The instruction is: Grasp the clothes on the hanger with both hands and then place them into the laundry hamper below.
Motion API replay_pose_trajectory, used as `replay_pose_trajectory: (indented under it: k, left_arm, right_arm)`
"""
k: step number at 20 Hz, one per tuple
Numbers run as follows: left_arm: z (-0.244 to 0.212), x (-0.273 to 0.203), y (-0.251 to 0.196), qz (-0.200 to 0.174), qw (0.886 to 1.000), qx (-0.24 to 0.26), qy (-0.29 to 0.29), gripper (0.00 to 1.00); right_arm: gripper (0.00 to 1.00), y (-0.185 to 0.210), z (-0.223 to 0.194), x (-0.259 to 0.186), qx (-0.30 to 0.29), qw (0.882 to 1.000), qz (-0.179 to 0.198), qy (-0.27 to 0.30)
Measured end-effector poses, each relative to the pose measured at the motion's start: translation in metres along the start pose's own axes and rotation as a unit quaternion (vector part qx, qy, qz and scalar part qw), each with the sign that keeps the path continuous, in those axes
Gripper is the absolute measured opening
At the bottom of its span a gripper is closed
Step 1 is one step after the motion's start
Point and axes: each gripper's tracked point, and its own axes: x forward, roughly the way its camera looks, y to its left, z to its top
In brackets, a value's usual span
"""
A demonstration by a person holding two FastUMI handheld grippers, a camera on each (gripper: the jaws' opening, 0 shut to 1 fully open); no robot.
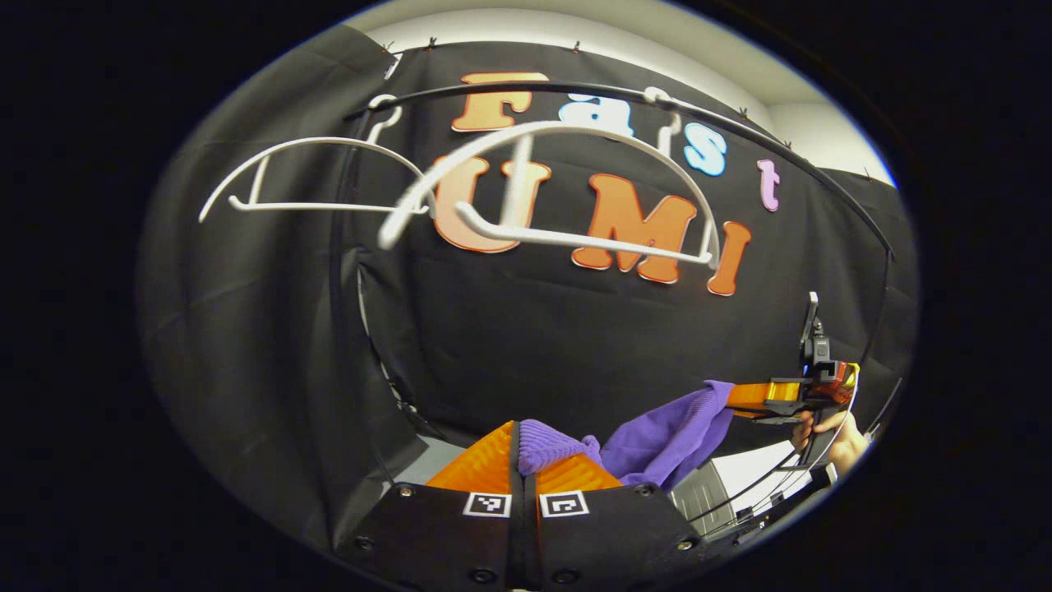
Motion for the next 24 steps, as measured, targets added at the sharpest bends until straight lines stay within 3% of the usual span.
replay_pose_trajectory:
  k: [5, 10, 17, 24]
  left_arm:
    - [-0.017, 0.016, -0.067, -0.05, 0.999, 0.004, 0.018, 0.0]
    - [-0.042, 0.049, -0.107, -0.074, 0.996, 0.017, 0.049, 0.0]
    - [-0.116, 0.084, -0.146, -0.07, 0.987, 0.07, 0.123, 0.0]
    - [-0.216, 0.111, -0.144, -0.046, 0.966, 0.093, 0.238, 0.0]
  right_arm:
    - [0.1, -0.004, -0.021, -0.017, -0.016, 1.0, -0.023, -0.006]
    - [0.1, -0.026, -0.04, -0.025, -0.023, 0.998, -0.064, -0.006]
    - [0.1, -0.084, -0.069, -0.023, -0.05, 0.987, -0.149, 0.005]
    - [0.1, -0.162, -0.117, 0.002, -0.049, 0.969, -0.233, 0.062]
